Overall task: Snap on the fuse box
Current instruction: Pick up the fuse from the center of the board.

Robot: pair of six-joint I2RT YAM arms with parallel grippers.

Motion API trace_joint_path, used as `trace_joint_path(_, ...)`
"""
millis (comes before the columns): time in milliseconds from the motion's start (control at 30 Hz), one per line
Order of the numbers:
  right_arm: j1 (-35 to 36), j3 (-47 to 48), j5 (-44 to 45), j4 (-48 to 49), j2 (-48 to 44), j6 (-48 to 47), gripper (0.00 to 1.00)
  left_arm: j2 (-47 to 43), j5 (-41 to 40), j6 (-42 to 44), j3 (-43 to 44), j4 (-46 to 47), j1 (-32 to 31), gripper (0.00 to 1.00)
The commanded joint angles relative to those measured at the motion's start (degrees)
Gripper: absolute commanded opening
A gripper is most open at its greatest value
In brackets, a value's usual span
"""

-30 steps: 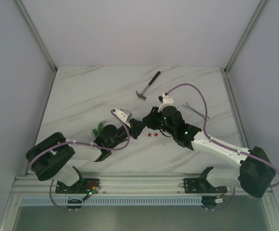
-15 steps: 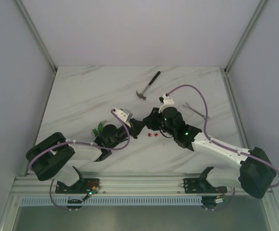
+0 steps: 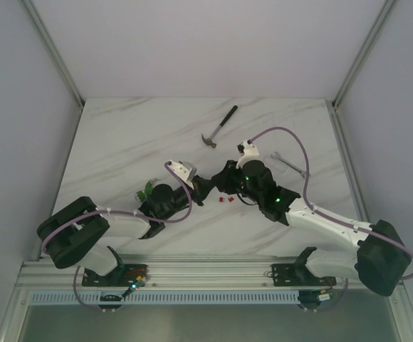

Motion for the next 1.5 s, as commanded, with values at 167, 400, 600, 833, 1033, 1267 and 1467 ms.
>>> trace_joint_path(167,-0.02,0.92,-0.51,0.45,-5.60,-7.70,0.64,-2.84,3.41,2.32,1.04,-3.75,0.93,0.00)
trace_joint_path(400,-1.37,3.96,-8.04,-6.56,-7.29,-25.98,0.99,-9.01,10.07,4.36,-0.47,-10.17,5.06,0.00)
trace_joint_path(600,-4.85,6.18,-23.92,-14.49,-10.24,-41.59,0.99,-14.23,21.65,8.51,0.75,-19.54,8.40,0.00)
trace_joint_path(833,-9.89,7.79,-40.52,-18.33,-13.27,-48.61,0.90,-17.43,33.13,12.53,4.37,-27.38,8.41,0.00)
trace_joint_path(1033,-10.36,11.36,-46.84,-22.59,-9.72,-51.81,0.73,-18.10,40.23,13.40,7.09,-29.19,8.41,0.00)
trace_joint_path(1267,-10.76,12.78,-50.18,-24.65,-7.76,-53.36,0.50,-17.83,43.53,13.30,8.33,-29.01,8.41,0.00)
trace_joint_path(1467,-10.82,13.05,-51.86,-25.41,-7.18,-54.09,0.41,-17.40,45.62,13.10,9.03,-29.05,8.32,0.00)
